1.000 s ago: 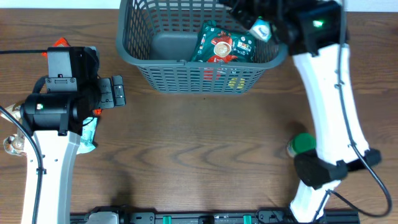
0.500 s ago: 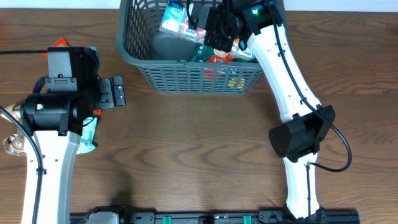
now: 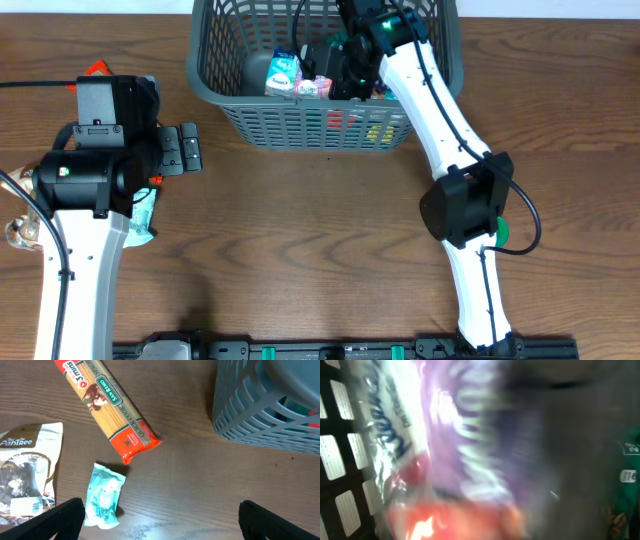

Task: Pack container
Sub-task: 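Lift the tissue pack with the right gripper into the basket, then open the right gripper and withdraw it from the basket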

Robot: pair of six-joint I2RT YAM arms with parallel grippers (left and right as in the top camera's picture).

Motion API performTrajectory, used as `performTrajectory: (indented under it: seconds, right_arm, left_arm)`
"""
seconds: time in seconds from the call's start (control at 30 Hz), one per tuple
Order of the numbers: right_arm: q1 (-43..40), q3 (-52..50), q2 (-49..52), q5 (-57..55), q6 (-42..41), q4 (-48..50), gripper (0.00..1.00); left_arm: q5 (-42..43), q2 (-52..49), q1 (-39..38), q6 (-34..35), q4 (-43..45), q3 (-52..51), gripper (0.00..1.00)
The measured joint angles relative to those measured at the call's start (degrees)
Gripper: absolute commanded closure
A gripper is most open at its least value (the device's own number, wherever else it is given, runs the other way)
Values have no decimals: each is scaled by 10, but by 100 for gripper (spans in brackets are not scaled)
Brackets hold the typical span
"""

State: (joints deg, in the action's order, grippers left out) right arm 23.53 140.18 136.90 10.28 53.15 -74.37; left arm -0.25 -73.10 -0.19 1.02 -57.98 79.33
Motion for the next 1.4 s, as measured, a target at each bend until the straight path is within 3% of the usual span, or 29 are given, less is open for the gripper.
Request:
performTrajectory:
  seconds: [0.13,0.5,0.63,0.8,0.9,1.1,1.3,1.4]
  right_arm:
    - [2,1,-1,1,-3,0,24]
    - [5,1,-17,1,-87,27,26]
    - [2,1,-68,-16,-156,95,14]
    - [-37,4,-177,-86,-327,151,2]
    - [-103,12,-240,-112,-456,110,1]
    - [-250,20,-302,-146,-671,-65,1]
    - [-324,15,-301,-150,-753,-213,1]
    - [-344,7,-303,-146,-755,-227,1]
  left_arm:
    - [0,0,0,0,-2,0,2]
    - [0,0,0,0,-1,0,2]
    - [0,0,0,0,-1,0,1]
    - [0,0,0,0,-1,0,1]
    - [0,0,0,0,-1,0,1]
    - [0,0,0,0,-1,0,1]
    - [0,0,0,0,-2,0,1]
    - [0,0,0,0,-1,0,2]
